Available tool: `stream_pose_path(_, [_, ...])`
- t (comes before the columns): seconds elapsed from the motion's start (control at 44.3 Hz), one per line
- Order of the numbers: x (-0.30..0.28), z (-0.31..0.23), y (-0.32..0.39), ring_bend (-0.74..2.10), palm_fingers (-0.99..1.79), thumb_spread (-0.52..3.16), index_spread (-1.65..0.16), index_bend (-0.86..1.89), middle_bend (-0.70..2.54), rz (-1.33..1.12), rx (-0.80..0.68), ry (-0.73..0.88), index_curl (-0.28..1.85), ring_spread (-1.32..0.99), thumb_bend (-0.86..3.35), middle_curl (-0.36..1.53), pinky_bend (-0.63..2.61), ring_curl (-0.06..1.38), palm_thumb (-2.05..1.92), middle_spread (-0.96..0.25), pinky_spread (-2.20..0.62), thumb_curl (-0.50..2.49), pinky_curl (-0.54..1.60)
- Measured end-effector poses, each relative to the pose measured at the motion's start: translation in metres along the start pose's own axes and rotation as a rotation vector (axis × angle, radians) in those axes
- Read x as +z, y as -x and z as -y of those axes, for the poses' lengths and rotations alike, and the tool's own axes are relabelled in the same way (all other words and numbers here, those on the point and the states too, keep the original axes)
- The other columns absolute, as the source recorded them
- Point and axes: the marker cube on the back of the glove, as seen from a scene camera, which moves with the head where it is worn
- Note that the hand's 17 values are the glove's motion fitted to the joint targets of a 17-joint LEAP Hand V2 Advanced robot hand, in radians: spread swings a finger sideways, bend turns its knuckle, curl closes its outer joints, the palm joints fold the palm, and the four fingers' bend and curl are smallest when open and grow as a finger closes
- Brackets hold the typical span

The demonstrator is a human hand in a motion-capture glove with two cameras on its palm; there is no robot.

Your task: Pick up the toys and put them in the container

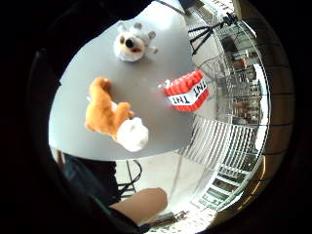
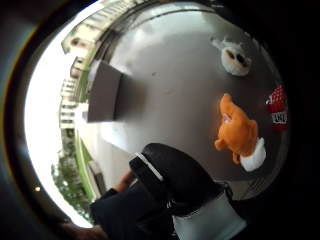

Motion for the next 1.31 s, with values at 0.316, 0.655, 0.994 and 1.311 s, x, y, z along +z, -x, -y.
stream_pose_path(0.316, [0.092, -0.03, -0.057, 0.17, -0.02, 1.03, -0.24, 0.21, 0.21, -0.014, 0.088, 0.089, 0.33, 0.01, -0.06, 0.37, 0.6, 0.2, -0.07, 0.03, 0.04, 0.18, 0.33])
stream_pose_path(0.655, [0.13, -0.035, -0.071, 0.22, 0.25, 1.14, -0.23, 0.33, 0.22, -0.047, 0.149, 0.123, 0.4, 0.01, 0.14, 0.39, 0.59, 0.2, 0.3, 0.02, 0.03, 0.28, 0.31])
stream_pose_path(0.994, [0.139, -0.043, -0.08, 0.38, 0.76, 1.26, -0.19, 0.66, 0.19, 0.049, 0.193, 0.168, 0.55, -0.11, 0.4, 0.41, 0.63, 0.25, 0.76, -0.02, -0.08, 0.42, 0.32])
stream_pose_path(1.311, [0.123, -0.044, -0.075, 0.76, 1.35, 1.27, -0.11, 0.76, 0.47, -0.019, 0.238, 0.052, 0.67, -0.34, 0.61, 0.51, 0.63, 0.38, 1.04, -0.12, -0.43, 0.58, 0.34])
